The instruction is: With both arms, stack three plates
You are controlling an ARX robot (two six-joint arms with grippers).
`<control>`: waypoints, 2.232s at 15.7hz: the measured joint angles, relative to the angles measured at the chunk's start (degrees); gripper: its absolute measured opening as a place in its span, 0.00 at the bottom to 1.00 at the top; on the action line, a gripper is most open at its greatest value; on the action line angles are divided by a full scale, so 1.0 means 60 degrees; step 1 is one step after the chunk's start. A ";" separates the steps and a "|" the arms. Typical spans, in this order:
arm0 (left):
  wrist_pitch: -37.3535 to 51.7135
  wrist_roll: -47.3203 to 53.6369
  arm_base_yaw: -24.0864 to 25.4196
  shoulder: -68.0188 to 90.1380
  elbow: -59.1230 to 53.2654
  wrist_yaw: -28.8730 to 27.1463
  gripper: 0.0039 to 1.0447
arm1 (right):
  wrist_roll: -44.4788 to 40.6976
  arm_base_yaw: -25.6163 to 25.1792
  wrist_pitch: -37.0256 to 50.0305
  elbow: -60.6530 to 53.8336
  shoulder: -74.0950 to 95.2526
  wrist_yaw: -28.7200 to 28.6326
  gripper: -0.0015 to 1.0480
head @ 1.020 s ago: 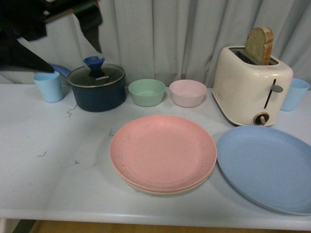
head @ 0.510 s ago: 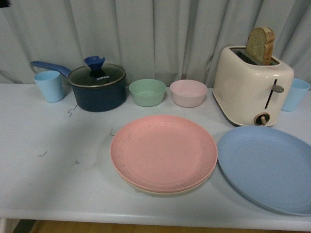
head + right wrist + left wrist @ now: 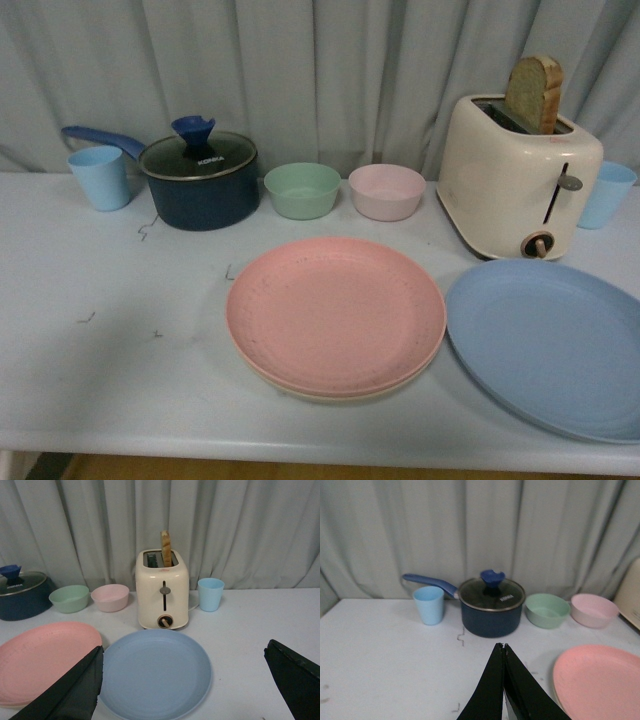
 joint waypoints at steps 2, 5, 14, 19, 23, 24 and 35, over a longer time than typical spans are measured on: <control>-0.0193 0.0007 0.0339 -0.0459 -0.0361 0.0226 0.01 | 0.0000 0.0000 0.0000 0.0000 0.0000 0.0004 0.94; -0.0634 0.0007 0.0404 -0.1461 -0.0809 0.0233 0.01 | 0.0000 0.0000 0.0000 0.0000 0.0000 0.0000 0.94; -0.3730 0.0007 0.0379 -0.5781 -0.1894 0.0259 0.01 | 0.0000 0.0000 0.0000 0.0000 0.0000 0.0000 0.94; -0.5311 0.0007 0.0379 -0.7439 -0.1898 0.0262 0.01 | 0.0000 0.0000 0.0004 0.0000 0.0000 0.0000 0.94; -0.6065 0.0007 0.0379 -0.8185 -0.1898 0.0259 0.01 | 0.0000 0.0000 0.0004 0.0000 0.0000 0.0000 0.94; -0.6218 0.0007 0.0379 -0.8338 -0.1898 0.0259 0.01 | 0.0000 0.0000 0.0000 0.0000 0.0000 0.0000 0.94; -0.8630 0.0007 0.0379 -1.0666 -0.1894 0.0262 0.01 | 0.0000 0.0000 0.0007 0.0000 0.0000 0.0000 0.94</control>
